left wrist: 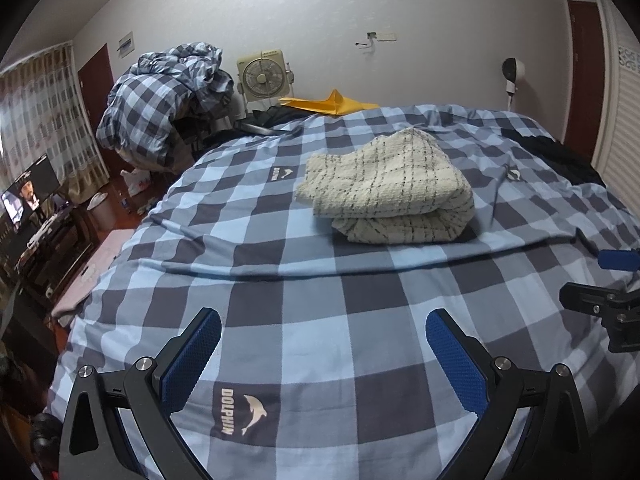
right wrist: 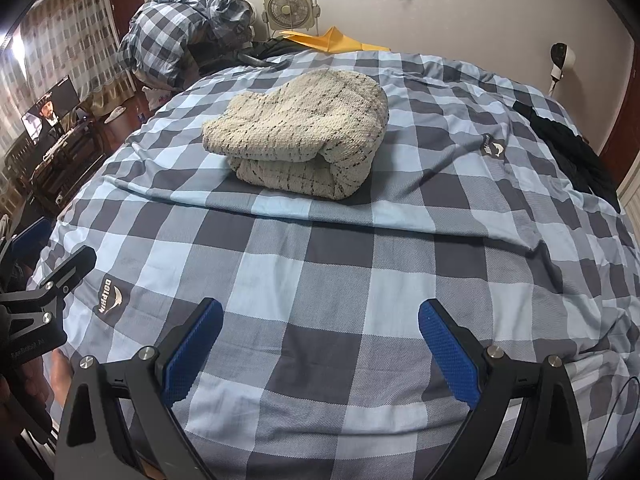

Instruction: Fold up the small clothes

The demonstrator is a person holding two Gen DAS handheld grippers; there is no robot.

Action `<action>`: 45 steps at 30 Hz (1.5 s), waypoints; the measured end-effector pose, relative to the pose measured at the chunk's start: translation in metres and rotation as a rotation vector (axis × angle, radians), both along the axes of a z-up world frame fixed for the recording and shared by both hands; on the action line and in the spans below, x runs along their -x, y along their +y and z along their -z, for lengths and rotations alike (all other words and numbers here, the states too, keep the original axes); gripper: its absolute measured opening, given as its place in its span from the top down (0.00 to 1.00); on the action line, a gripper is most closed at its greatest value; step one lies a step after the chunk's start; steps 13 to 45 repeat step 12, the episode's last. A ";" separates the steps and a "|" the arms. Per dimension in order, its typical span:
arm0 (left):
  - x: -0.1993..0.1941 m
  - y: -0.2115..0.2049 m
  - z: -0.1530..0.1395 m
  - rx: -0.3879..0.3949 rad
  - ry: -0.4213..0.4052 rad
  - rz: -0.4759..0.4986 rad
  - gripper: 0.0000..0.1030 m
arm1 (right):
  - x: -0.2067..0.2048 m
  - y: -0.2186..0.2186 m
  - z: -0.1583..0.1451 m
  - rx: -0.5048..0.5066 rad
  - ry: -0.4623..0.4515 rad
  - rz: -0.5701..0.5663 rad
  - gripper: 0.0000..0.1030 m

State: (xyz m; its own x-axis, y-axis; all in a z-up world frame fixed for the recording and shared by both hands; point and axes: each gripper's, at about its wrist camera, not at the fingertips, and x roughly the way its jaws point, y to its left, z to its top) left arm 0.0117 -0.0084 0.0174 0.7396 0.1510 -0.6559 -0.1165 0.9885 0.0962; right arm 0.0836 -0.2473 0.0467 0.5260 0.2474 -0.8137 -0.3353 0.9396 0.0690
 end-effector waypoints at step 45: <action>0.001 0.001 0.002 0.013 0.005 0.002 0.00 | 0.000 -0.001 0.002 0.001 0.004 -0.004 0.06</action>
